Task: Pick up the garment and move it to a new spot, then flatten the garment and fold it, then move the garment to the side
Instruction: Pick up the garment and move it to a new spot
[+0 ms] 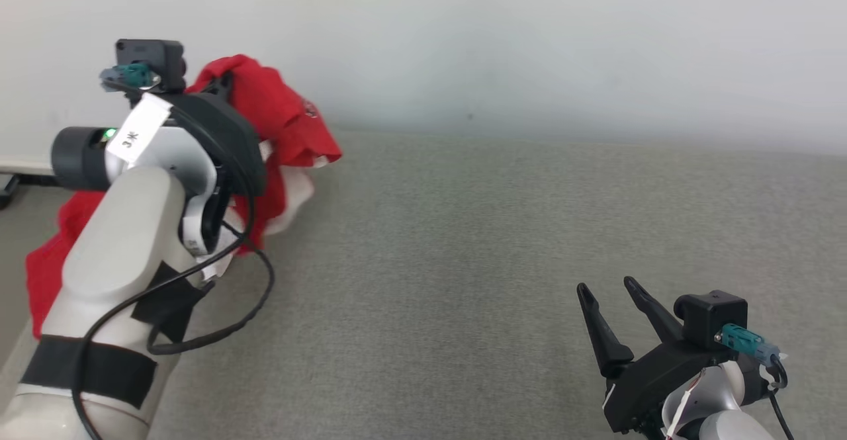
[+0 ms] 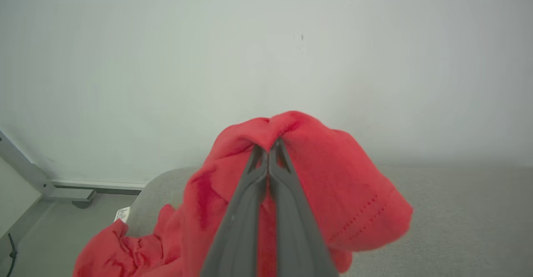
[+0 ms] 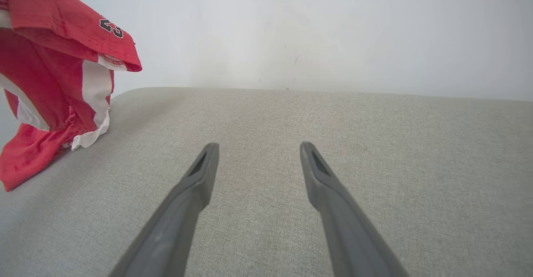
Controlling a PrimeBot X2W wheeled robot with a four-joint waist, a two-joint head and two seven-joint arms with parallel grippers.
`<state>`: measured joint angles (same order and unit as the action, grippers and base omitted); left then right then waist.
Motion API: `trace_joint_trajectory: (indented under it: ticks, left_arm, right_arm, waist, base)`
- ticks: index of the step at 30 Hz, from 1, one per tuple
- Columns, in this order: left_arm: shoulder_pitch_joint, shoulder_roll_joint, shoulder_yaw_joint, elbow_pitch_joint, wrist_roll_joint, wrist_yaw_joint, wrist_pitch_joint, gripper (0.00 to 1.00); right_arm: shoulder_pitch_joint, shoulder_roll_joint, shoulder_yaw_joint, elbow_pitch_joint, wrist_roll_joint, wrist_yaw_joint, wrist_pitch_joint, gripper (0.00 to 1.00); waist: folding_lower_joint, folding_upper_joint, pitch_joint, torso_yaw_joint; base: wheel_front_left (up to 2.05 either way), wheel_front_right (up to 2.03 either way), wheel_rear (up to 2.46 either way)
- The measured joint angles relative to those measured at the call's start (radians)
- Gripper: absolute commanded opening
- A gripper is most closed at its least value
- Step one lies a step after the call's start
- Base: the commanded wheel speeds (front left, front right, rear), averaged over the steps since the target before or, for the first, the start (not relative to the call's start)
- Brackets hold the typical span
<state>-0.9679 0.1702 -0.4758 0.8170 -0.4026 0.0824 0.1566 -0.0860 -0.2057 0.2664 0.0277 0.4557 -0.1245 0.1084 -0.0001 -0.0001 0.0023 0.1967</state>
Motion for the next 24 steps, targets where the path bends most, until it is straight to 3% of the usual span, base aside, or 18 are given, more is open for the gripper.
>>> trace_joint_trajectory:
  ticks: [15,24]
  left_arm:
    - [0.043,-0.113,-0.067,-0.136,-0.021,-0.059,0.012,0.0]
    - [0.066,-0.139,-0.14,-0.204,-0.049,-0.072,0.034,0.0]
  right_arm:
    - [0.019,0.0,0.002,-0.012,-0.019,0.0,0.003,1.0]
    - [0.016,0.0,0.012,-0.026,-0.027,0.0,0.01,1.0]
  waist:
    - [0.0,0.0,-0.026,-0.172]
    - [0.0001,0.0,-0.021,-0.297]
  base:
    - [0.0,0.0,0.0]
    - [0.0,0.0,0.0]
